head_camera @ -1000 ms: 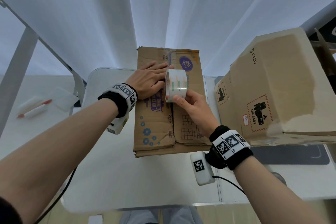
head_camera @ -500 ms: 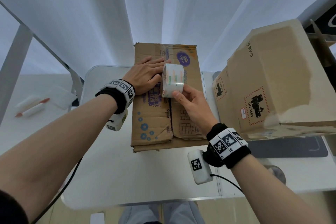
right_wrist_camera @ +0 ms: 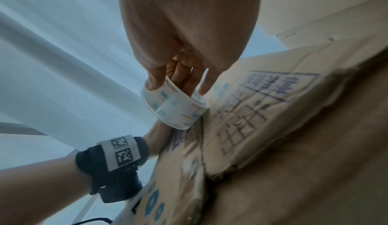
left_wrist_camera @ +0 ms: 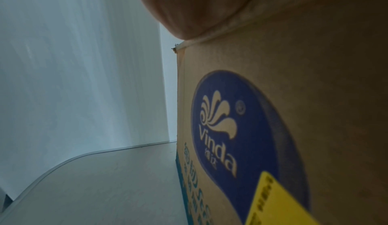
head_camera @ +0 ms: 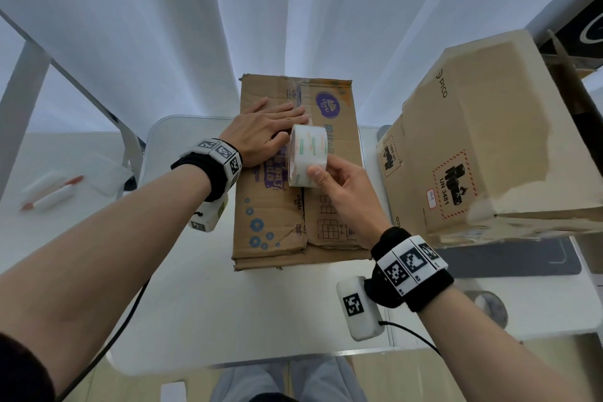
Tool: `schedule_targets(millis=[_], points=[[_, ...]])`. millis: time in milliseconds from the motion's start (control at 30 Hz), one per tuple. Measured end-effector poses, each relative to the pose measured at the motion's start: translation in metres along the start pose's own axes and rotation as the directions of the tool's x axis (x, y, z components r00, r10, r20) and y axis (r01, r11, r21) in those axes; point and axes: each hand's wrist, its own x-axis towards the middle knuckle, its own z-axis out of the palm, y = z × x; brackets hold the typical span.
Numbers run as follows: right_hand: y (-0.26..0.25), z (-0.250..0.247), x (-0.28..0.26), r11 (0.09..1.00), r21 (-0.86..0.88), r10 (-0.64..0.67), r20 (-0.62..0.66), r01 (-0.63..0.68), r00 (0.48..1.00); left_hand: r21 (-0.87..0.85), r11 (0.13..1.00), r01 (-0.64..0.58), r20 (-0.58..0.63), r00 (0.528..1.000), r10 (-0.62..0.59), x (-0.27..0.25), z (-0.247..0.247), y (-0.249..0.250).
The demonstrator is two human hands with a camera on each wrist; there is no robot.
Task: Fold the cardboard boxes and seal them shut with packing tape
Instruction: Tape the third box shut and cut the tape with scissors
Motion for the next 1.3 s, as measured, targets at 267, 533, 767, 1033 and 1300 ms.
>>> schedule_targets(millis=[267, 533, 767, 1033, 1300], points=[[0.002, 0.006, -0.003, 0.999, 0.051, 0.007, 0.002, -0.007, 1.000, 0.016, 1.000, 0.005, 0.006, 1.000, -0.005, 0.000, 0.001, 0.000], [0.023, -0.007, -0.003, 0.962, -0.269, -0.038, 0.058, 0.052, 0.998, -0.100, 0.995, 0.003, -0.085, 0.996, -0.012, -0.005, 0.001, 0.000], [0.029, -0.012, -0.001, 0.959, -0.237, -0.143, 0.075, 0.157, 0.987, -0.259, 0.961, 0.101, -0.221, 0.962, -0.160, -0.016, 0.001, 0.022], [0.031, -0.012, 0.002, 0.977, -0.144, -0.149, 0.073, 0.158, 0.986, 0.052, 0.999, 0.015, -0.038, 0.999, -0.013, -0.012, 0.009, 0.017], [0.033, -0.011, 0.003, 0.972, -0.156, -0.167, 0.068, 0.176, 0.984, -0.156, 0.986, -0.059, -0.230, 0.973, 0.022, -0.018, 0.007, 0.019]])
